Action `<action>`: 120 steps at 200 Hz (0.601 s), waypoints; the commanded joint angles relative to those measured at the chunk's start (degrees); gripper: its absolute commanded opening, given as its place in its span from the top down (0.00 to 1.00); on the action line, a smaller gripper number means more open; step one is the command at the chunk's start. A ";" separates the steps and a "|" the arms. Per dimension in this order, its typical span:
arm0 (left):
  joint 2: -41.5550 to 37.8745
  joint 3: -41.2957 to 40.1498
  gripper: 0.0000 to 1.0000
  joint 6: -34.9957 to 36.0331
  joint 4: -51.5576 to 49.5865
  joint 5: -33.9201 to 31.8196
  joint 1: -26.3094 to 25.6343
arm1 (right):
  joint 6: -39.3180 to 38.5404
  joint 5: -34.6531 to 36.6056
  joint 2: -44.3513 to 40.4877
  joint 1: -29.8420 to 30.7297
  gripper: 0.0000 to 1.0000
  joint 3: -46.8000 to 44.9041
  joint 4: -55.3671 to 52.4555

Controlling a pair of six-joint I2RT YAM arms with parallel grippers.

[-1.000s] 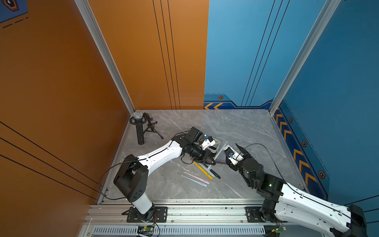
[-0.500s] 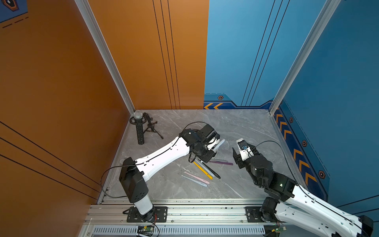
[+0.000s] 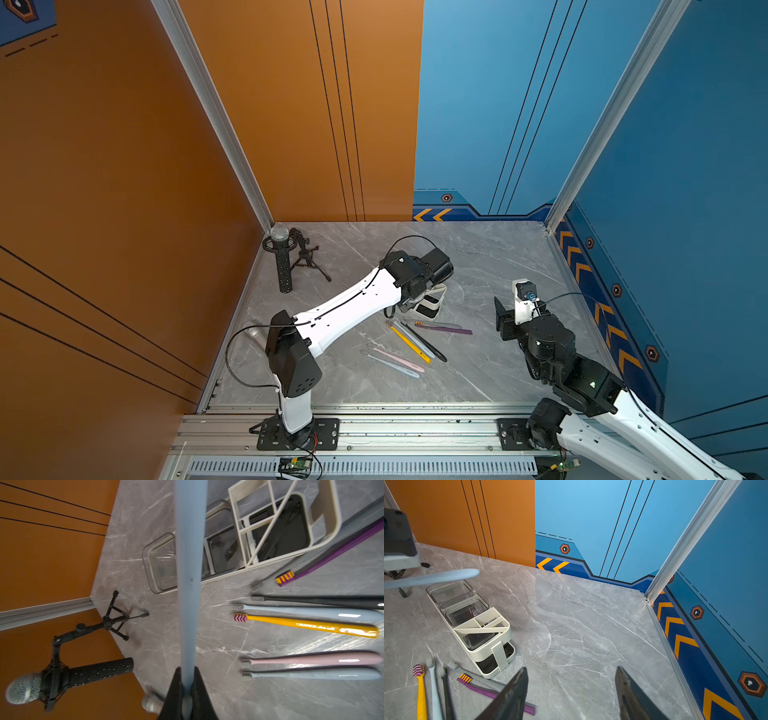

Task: Place the toothbrush into the toothbrush holder
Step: Pick up the toothbrush from the center of the board.

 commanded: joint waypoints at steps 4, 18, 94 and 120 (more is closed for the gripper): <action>1.18 0.69 1.00 3.52 -3.21 -6.53 -0.75 | 3.18 -2.00 -0.36 -1.28 0.33 0.34 -2.33; 0.54 0.32 1.00 3.62 -3.16 -3.43 -0.72 | 3.46 -4.96 0.21 -2.20 0.33 0.44 -2.42; -9.65 -8.41 1.00 12.81 -3.04 14.59 -5.33 | 0.60 -31.75 6.66 -7.06 0.33 4.03 -0.44; -10.46 -12.45 1.00 16.24 -3.03 16.84 -7.97 | -0.30 -44.23 9.18 -11.01 0.33 5.35 -0.38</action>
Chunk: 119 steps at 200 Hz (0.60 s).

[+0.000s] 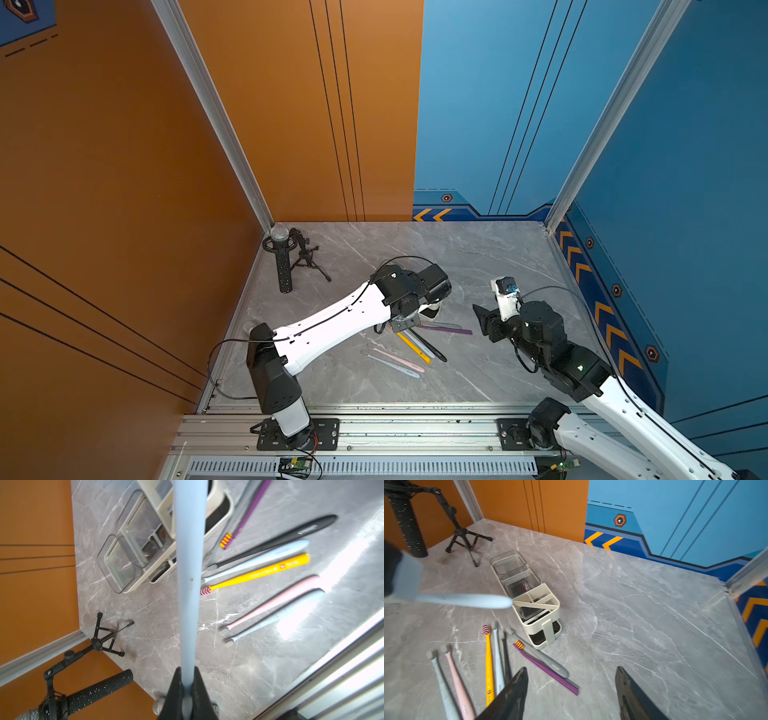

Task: Place the toothbrush into the toothbrush holder
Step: Pick up the toothbrush from the center of the board.

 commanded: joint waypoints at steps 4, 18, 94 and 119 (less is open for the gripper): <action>-0.68 -4.00 1.00 5.47 -1.41 4.75 -2.40 | -1.70 -17.85 1.61 -3.51 0.33 2.30 0.98; -0.71 -5.78 1.00 7.04 -1.34 4.59 -3.75 | -2.38 -25.84 2.03 -5.91 0.33 2.08 1.05; -3.44 -6.24 1.00 10.50 -0.73 8.75 -4.80 | -1.96 -44.14 5.48 -9.79 0.33 0.49 2.15; -3.45 -6.27 1.00 10.90 -0.65 8.59 -4.77 | -2.57 -44.91 9.70 -8.88 0.34 1.26 1.79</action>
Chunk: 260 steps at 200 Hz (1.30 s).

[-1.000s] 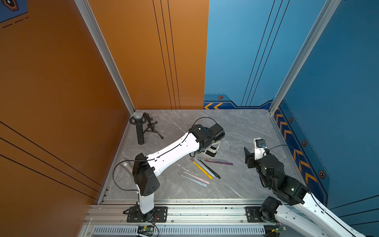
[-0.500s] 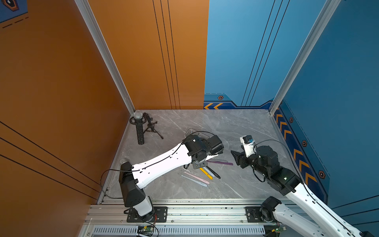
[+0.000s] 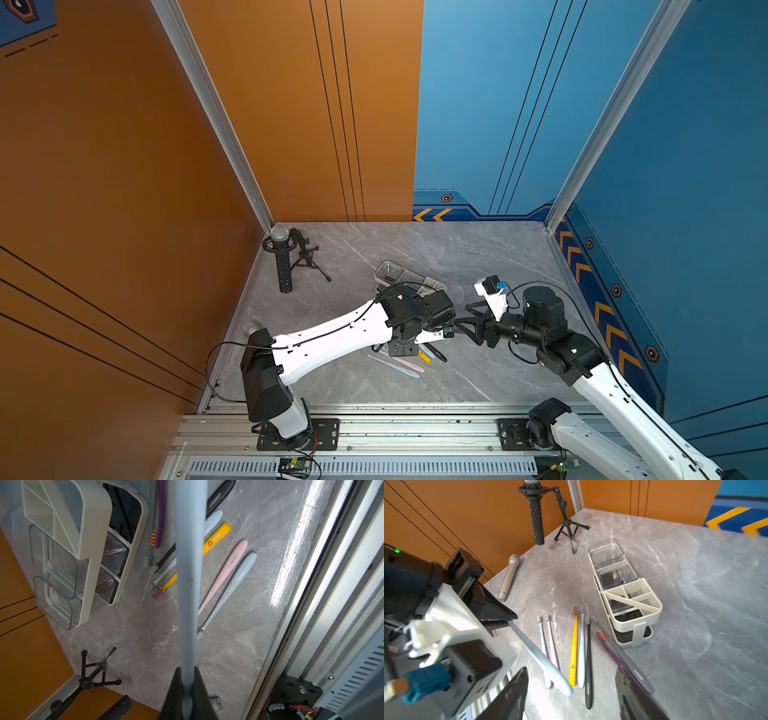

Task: Place the toothbrush into the toothbrush holder
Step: Pick up the toothbrush from the center of the board.

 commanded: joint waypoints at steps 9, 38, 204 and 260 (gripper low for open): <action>-1.99 0.55 1.00 1.74 -0.64 2.63 -0.09 | -1.04 -4.22 3.94 0.56 0.35 0.46 0.18; -2.87 1.40 1.00 2.60 -0.58 6.31 0.77 | -1.44 -7.44 4.58 1.07 0.35 0.76 0.32; -1.69 6.39 1.00 5.70 0.24 13.83 2.75 | -3.24 -12.34 7.91 5.09 0.60 1.31 0.32; -1.30 7.06 1.00 6.39 0.86 14.53 3.45 | -3.34 -14.76 8.52 5.08 0.71 1.48 0.49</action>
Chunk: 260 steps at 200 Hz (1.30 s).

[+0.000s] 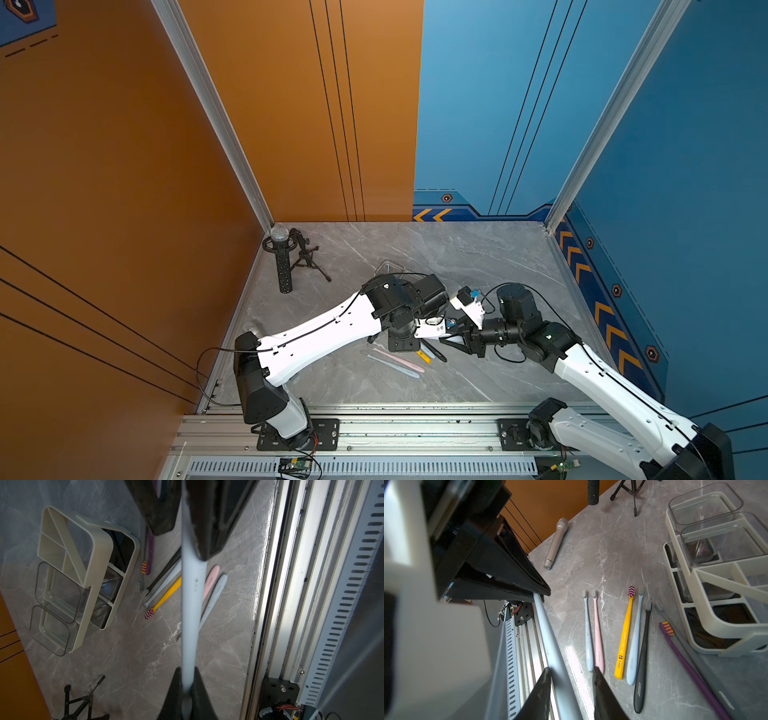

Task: Place the toothbrush into the toothbrush holder
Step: Pick up the toothbrush from the center of the board.

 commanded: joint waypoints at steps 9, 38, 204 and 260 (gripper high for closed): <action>0.40 2.16 1.00 1.20 1.72 3.56 0.40 | -0.14 -1.69 0.57 0.24 0.72 1.32 0.68; 0.43 1.91 1.00 1.24 2.15 2.91 0.83 | 0.08 -3.54 0.83 0.31 0.78 1.34 0.93; -1.84 -0.85 0.73 -1.80 9.04 1.36 3.14 | 2.75 1.89 1.55 0.26 1.00 2.10 0.99; -2.26 -0.90 0.48 -5.56 10.56 -0.42 3.99 | 3.11 5.09 -0.68 -0.78 1.00 1.93 0.65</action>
